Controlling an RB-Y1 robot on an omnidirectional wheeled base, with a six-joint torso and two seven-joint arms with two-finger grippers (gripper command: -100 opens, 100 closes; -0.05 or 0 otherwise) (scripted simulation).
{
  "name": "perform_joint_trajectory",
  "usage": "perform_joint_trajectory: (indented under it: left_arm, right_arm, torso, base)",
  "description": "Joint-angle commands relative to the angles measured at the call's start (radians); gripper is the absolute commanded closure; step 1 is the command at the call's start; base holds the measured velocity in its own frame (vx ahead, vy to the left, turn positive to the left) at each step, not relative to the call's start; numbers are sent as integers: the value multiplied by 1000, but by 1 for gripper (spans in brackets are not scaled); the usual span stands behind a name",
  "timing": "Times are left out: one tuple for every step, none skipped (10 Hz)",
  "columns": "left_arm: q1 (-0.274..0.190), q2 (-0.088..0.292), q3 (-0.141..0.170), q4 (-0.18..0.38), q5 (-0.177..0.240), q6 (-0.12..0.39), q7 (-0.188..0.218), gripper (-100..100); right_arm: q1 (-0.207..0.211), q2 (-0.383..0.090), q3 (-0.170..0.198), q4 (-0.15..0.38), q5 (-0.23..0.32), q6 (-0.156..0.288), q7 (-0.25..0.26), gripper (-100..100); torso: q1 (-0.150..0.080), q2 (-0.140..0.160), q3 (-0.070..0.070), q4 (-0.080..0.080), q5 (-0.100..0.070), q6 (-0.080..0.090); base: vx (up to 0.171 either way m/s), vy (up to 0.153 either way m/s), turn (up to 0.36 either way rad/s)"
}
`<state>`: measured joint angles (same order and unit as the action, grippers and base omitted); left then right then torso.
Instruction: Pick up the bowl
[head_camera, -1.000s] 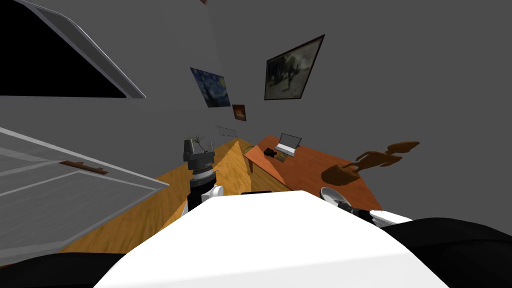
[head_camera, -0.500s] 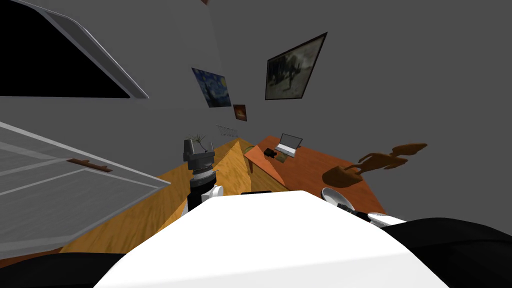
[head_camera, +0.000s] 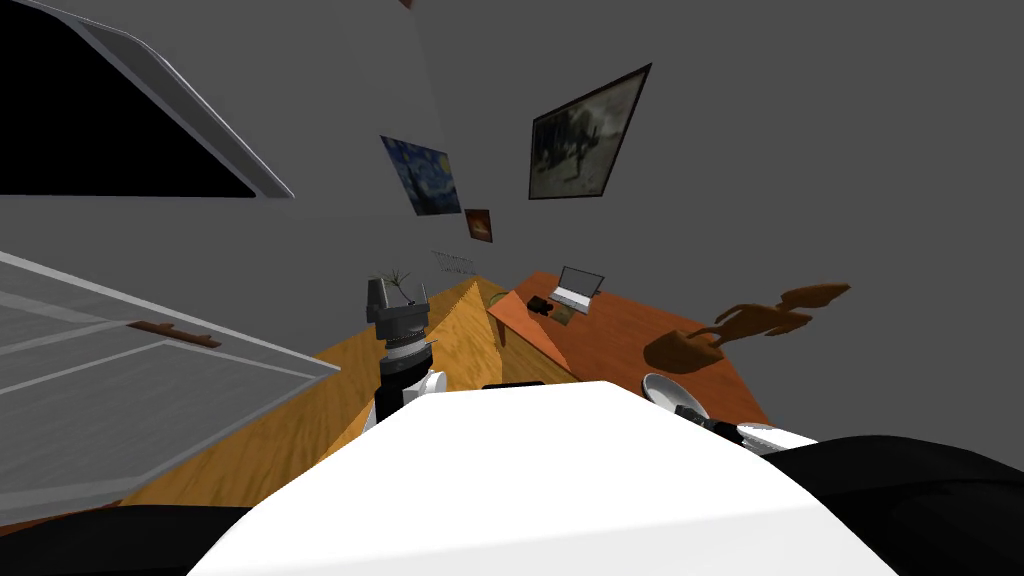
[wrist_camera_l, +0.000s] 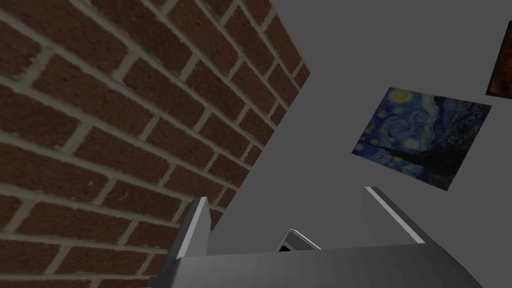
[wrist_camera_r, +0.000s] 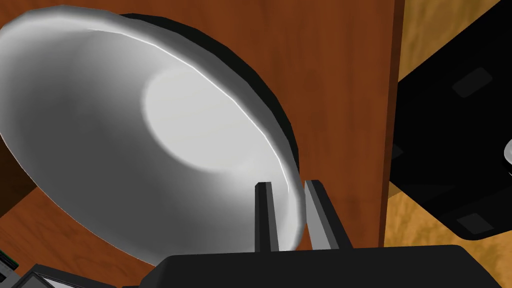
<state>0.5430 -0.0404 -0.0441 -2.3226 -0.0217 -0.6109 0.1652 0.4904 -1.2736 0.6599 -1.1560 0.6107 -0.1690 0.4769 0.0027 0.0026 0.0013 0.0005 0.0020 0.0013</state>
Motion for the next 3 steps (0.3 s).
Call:
perform_joint_trajectory:
  left_arm:
    - [0,0,0,0,0,0,0,0]
    - [0,0,0,0,0,0,0,0]
    - [0,0,0,0,0,0,0,0]
  right_arm:
    - [4,-30,0,-20,-5,-6,-8,100]
    - [4,-19,-1,-15,-3,-1,-5,100]
    - [5,-20,-1,-16,-3,-2,-5,0]
  torso:
    - [0,0,0,0,0,0]
    - [2,1,1,0,0,0]
    - [1,1,1,0,0,-1]
  base:
    - [-19,50,-104]
    - [-12,23,-23]
    - [0,0,0]
